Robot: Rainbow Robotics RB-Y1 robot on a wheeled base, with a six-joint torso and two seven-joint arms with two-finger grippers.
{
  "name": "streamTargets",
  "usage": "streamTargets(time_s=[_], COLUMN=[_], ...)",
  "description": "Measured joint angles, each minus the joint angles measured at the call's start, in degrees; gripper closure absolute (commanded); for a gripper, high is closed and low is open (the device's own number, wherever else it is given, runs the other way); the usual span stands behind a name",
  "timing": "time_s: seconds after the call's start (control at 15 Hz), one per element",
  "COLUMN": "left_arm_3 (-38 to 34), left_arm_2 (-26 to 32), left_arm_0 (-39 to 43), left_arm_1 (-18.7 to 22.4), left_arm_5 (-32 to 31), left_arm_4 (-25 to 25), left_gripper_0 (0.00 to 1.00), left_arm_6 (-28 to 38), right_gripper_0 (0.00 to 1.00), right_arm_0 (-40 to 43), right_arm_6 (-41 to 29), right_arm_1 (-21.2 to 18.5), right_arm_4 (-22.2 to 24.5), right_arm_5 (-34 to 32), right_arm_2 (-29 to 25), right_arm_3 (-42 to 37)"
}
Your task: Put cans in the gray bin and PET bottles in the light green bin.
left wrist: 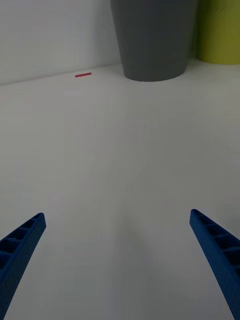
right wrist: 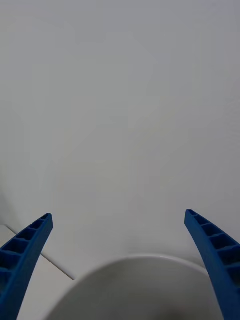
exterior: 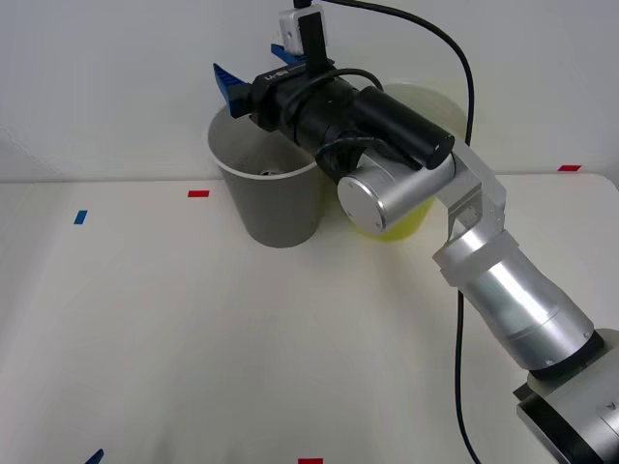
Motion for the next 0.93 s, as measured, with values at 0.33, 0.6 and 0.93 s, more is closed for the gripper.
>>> streamTargets(time_s=[0.33, 0.6, 0.93], left_arm_3=[0.0, 0.0, 0.0], left_arm_2=[0.0, 0.0, 0.0], left_arm_0=[0.0, 0.0, 0.0], left_arm_1=[0.0, 0.0, 0.0], left_arm_5=[0.0, 0.0, 0.0], left_arm_4=[0.0, 0.0, 0.0], left_gripper_0=[0.0, 0.0, 0.0], left_arm_6=[0.0, 0.0, 0.0], right_gripper_0=[0.0, 0.0, 0.0], right_arm_0=[6.7, 19.9, 35.0], right_arm_6=[0.7, 0.0, -0.6], right_arm_1=[-6.3, -17.5, -22.4], right_arm_4=[1.3, 1.0, 1.4], right_arm_5=[-4.6, -5.0, -6.5], right_arm_2=[2.4, 2.0, -4.7], right_arm_3=[-11.2, -26.7, -34.4])
